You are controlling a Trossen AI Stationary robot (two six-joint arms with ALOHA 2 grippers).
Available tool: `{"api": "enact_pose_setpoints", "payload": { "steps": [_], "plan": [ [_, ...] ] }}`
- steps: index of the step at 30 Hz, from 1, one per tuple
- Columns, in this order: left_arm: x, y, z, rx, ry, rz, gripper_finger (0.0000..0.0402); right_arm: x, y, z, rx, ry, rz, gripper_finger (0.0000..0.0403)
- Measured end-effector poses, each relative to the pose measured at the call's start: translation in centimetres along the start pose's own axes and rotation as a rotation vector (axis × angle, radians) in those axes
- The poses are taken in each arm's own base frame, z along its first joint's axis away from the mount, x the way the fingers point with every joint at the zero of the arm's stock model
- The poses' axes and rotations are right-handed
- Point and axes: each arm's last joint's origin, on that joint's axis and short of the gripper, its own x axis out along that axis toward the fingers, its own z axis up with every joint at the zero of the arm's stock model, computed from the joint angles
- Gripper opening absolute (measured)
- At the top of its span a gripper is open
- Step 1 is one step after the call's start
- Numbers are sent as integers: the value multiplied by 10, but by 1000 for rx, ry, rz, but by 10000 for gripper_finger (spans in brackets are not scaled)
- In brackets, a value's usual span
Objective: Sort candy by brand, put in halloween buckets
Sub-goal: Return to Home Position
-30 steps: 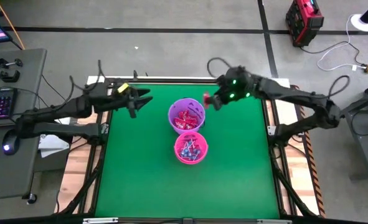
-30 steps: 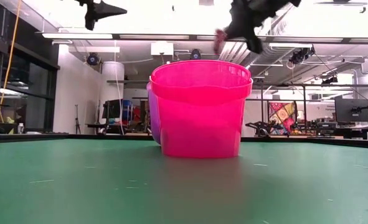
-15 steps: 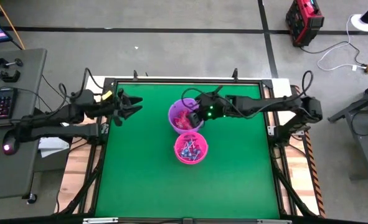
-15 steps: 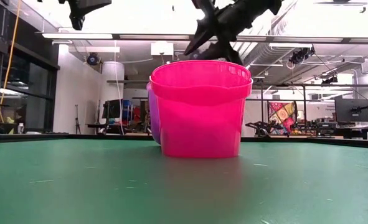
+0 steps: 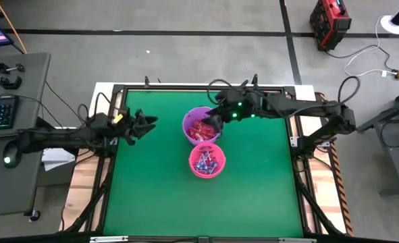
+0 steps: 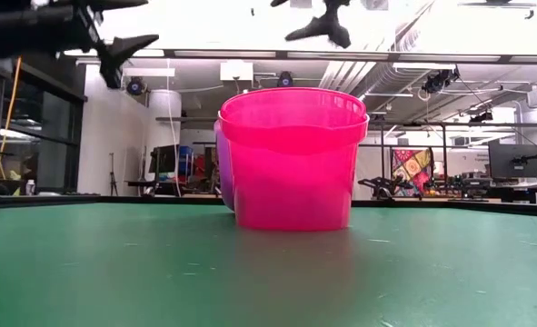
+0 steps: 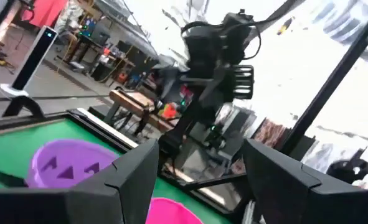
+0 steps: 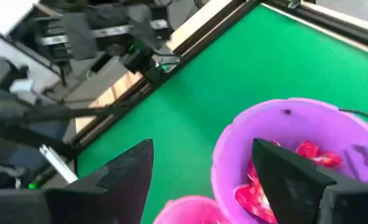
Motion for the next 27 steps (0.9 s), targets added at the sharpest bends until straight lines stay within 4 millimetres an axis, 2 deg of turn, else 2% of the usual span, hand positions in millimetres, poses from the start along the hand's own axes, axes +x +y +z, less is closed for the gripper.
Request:
{"api": "enact_pose_setpoints", "payload": {
  "steps": [3, 7, 13, 17, 19, 22, 27],
  "plan": [
    [-8, 10, -17, -49, -29, 13, 225, -18, 6, 7, -38, 31, -26, 242],
    [-15, 19, -34, -54, -21, 59, 212, -29, 11, -3, -72, 109, -33, 198],
    [-16, 23, -40, -20, 46, 105, 155, -49, 30, -34, -167, 257, -69, 103],
    [-16, 23, -40, -18, 43, 101, 102, -67, 38, -64, -217, 247, -68, 28],
    [-16, 23, -40, -18, 46, 103, 80, -73, 31, -86, -180, 233, -23, 8],
    [-16, 24, -40, -18, 52, 107, 60, -80, 10, -119, -106, 145, 62, 15],
    [-16, 24, -42, -16, 67, 116, 54, -88, -33, -144, -77, -127, 223, 2]
  ]
}}
